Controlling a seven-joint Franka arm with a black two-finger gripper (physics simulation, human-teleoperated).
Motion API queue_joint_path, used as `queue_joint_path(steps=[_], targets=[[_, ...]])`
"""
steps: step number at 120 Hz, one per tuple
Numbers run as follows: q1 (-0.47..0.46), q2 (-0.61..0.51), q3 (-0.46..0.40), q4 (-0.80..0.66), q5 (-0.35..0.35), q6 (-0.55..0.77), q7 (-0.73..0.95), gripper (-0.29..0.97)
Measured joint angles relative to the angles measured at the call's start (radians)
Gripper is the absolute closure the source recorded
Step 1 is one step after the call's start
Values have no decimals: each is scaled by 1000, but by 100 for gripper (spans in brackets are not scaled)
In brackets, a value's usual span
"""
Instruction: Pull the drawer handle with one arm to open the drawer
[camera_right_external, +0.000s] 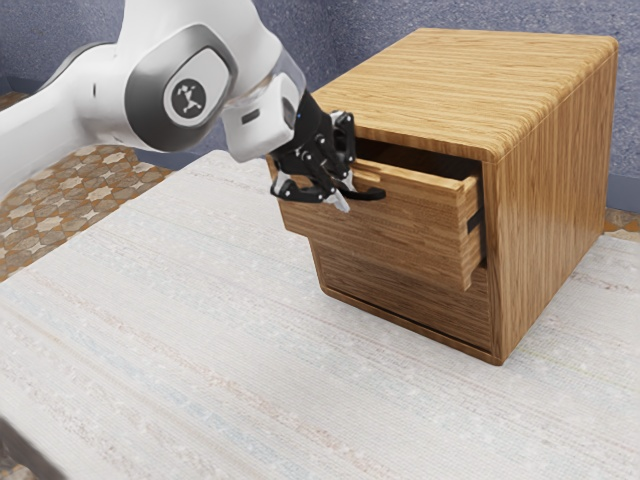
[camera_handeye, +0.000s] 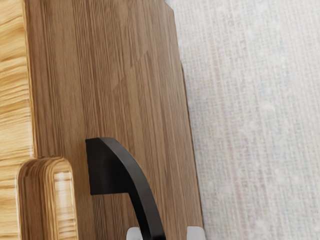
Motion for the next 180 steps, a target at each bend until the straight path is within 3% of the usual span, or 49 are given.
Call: queue_joint_path(steps=[69, 127, 180], targets=[[-2, -270, -8, -295, 4, 7, -18, 78], [-37, -456, 25, -461, 9, 1, -19, 77], [-38, -493, 51, -519, 12, 5, -17, 76]])
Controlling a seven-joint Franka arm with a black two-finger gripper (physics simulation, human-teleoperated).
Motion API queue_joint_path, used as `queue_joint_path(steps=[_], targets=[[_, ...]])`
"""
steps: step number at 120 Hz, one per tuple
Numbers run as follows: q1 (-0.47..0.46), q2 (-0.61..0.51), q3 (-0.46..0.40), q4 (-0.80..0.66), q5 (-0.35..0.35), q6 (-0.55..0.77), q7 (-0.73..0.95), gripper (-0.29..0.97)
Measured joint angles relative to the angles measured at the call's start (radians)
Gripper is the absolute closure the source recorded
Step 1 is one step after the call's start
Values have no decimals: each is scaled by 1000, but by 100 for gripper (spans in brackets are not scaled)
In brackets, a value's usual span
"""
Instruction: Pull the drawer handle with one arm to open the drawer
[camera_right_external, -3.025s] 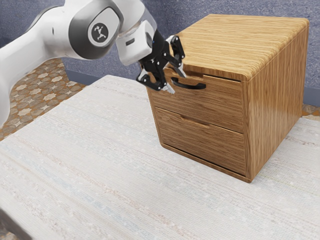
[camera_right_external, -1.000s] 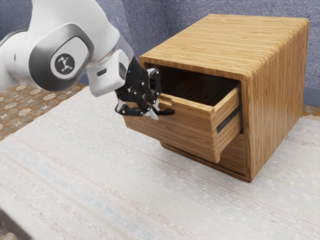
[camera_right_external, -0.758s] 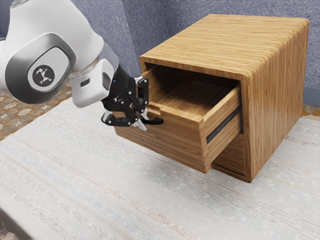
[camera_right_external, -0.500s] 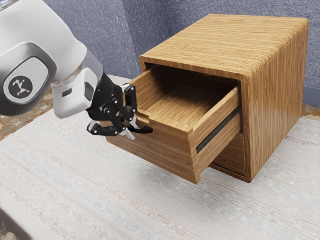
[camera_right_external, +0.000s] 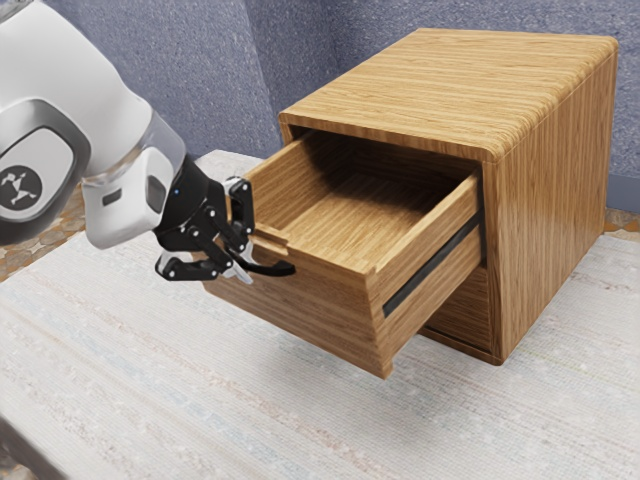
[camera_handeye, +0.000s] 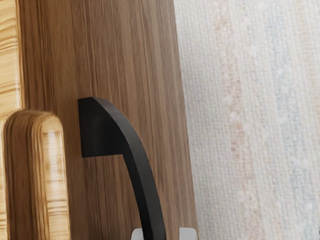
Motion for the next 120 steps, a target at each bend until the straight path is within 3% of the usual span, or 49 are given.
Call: queue_joint_path(steps=[42, 71, 120], targets=[[-1, -36, 0, -36, 0, 3, 1, 79], [-2, -35, -4, -28, -1, -9, 7, 65], [-6, -32, -14, 6, -4, -17, 11, 56]])
